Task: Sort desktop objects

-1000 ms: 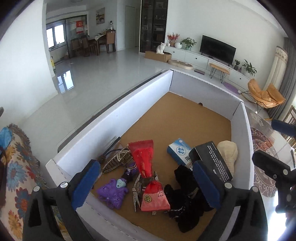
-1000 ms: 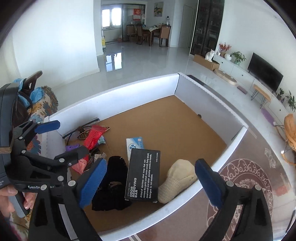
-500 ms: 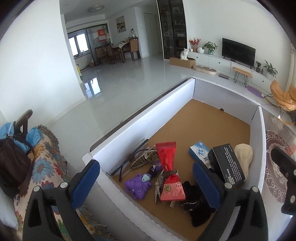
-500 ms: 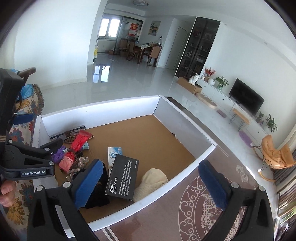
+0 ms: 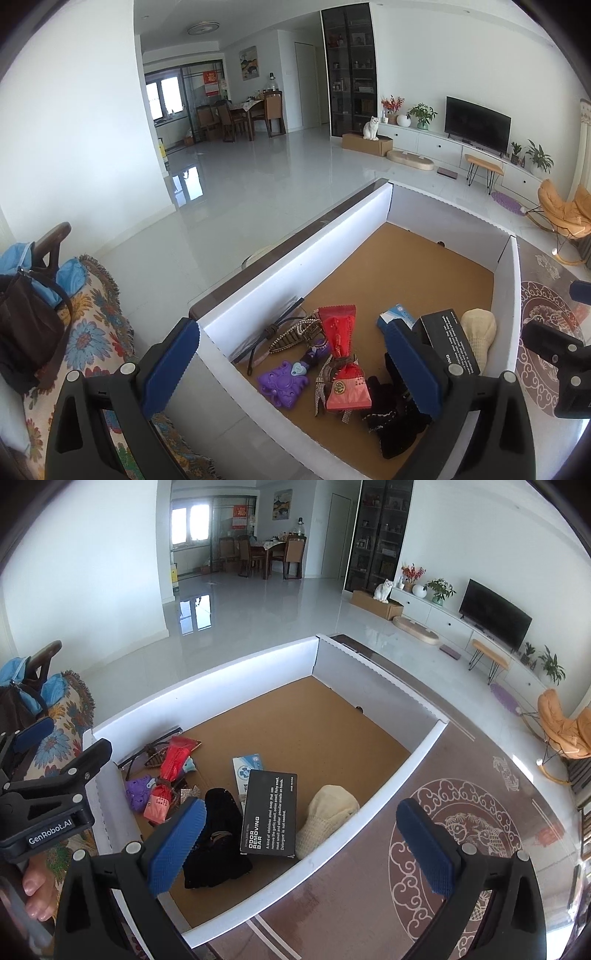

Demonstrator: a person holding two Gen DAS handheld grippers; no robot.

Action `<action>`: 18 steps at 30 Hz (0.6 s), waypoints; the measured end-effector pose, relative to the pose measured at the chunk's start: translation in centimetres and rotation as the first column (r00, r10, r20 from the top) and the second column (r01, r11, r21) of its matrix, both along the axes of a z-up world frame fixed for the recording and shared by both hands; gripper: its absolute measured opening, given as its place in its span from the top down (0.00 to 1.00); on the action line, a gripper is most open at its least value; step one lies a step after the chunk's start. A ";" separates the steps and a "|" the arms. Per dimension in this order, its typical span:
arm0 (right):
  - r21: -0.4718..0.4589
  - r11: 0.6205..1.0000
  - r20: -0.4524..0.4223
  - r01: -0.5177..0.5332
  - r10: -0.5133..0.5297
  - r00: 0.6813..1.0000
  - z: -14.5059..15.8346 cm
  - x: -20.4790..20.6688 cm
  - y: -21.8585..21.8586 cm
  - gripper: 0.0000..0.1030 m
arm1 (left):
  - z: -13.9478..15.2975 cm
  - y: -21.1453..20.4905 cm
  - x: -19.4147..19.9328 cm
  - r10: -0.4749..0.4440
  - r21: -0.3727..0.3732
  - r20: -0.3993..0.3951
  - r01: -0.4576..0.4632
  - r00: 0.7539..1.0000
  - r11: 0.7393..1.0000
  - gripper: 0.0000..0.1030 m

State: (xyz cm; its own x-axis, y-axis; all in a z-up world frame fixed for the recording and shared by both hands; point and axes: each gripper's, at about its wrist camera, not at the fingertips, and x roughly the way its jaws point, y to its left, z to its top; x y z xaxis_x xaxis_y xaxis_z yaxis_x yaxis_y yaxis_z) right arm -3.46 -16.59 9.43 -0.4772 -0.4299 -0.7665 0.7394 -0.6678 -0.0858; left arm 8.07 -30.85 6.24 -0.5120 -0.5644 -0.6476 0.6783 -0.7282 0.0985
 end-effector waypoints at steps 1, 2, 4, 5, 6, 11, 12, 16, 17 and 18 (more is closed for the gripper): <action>0.006 1.000 0.026 0.001 -0.001 1.000 -0.1 -0.1 -0.1 0.00 | 0.0 0.0 0.0 0.002 -0.012 0.005 -0.002 1.000 1.000 0.01; 0.012 1.000 0.049 0.002 -0.003 0.999 -0.1 -0.3 -0.2 0.00 | 0.1 0.0 -0.1 0.004 -0.022 0.005 -0.004 1.000 1.000 0.01; 0.024 1.000 0.073 0.000 -0.002 0.997 0.0 -0.3 -0.4 0.00 | 0.3 0.1 -0.1 0.006 -0.029 -0.004 -0.006 1.000 1.000 0.01; 0.027 1.000 0.074 -0.004 0.002 0.997 0.1 -0.2 -0.5 0.00 | 0.5 0.1 -0.1 0.003 -0.025 -0.009 -0.003 1.000 1.000 0.01; 0.030 1.000 0.069 -0.009 0.006 0.998 0.2 -0.2 -0.6 0.00 | 0.6 0.0 -0.2 -0.003 -0.016 -0.013 0.003 1.000 1.000 0.01; 0.037 0.999 0.063 0.005 -0.008 0.998 0.2 -0.5 -0.9 0.00 | 0.6 -0.2 -0.1 -0.015 0.031 -0.038 0.016 0.999 0.999 0.01; 0.035 0.999 0.076 0.007 -0.010 0.997 0.1 -0.7 -0.9 0.00 | 0.6 -0.2 0.0 -0.013 0.036 -0.041 0.015 0.999 0.999 0.01; 0.037 0.999 0.096 0.004 -0.008 0.995 -0.4 -0.8 -1.1 0.00 | 0.5 -0.3 0.1 -0.011 0.038 -0.049 0.013 0.999 0.999 0.01; 0.041 0.999 0.094 0.003 -0.007 0.996 -0.5 -0.7 -1.2 0.00 | 0.4 -0.3 0.1 -0.013 0.037 -0.048 0.014 0.999 0.999 0.01; 0.045 0.999 0.093 0.002 -0.006 0.996 -0.6 -0.7 -1.2 0.00 | 0.3 -0.2 0.2 -0.011 0.035 -0.055 0.013 0.998 0.999 0.01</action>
